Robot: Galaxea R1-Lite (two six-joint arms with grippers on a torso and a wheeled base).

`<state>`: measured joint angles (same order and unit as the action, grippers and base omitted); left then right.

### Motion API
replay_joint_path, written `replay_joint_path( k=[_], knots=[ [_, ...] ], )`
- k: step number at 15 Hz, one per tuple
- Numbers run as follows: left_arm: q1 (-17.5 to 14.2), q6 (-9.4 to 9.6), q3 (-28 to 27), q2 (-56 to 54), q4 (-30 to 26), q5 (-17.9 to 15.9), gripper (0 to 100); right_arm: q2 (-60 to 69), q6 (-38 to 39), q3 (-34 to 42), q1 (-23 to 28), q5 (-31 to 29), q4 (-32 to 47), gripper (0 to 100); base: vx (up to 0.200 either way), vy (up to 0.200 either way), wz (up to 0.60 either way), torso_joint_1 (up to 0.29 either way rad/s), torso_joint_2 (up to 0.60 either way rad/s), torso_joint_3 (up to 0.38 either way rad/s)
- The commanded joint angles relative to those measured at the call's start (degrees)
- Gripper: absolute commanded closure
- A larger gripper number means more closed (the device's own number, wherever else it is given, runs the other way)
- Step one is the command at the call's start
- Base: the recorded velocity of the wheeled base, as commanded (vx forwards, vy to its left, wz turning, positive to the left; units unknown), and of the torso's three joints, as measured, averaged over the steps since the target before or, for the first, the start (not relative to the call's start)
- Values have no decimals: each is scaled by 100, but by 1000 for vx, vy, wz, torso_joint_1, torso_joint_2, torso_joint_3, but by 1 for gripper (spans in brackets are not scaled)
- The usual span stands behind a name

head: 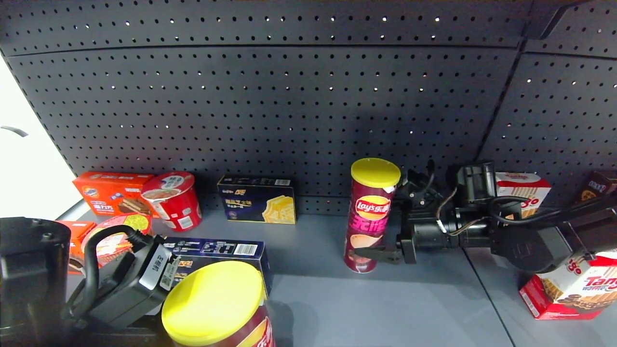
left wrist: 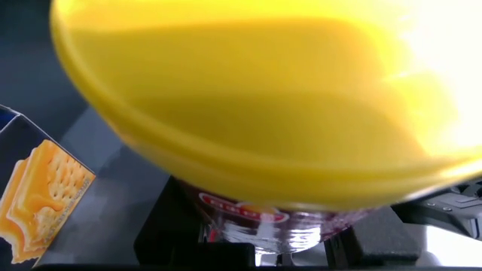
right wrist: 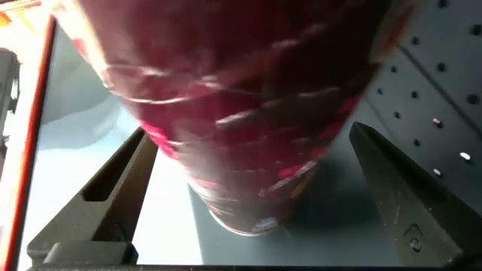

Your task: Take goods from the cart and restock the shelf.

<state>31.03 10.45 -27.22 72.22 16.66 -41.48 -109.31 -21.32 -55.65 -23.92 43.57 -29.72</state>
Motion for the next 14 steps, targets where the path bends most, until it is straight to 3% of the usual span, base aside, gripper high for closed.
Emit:
replay_joint_path(
  k=[1, 2, 8, 14],
  knots=[
    [0, 1, 6, 3, 3, 0, 100, -37, -48, 37, 1, 213, -60, 0, 0, 0, 0, 0, 0, 0],
    [0, 1, 15, 3, 3, -9, 100, -29, -56, 72, 1, 240, -69, 100, 0, 0, 0, 0, 0, 0],
    [-9, 1, 33, -6, 3, 0, 100, 173, -56, 221, -8, 152, -69, 100, 0, 0, 0, 0, 0, 0],
    [0, 1, 41, -15, 3, 0, 100, 1035, -65, 1170, -52, 143, -69, 100, 0, 0, 0, 0, 0, 0]
  ],
)
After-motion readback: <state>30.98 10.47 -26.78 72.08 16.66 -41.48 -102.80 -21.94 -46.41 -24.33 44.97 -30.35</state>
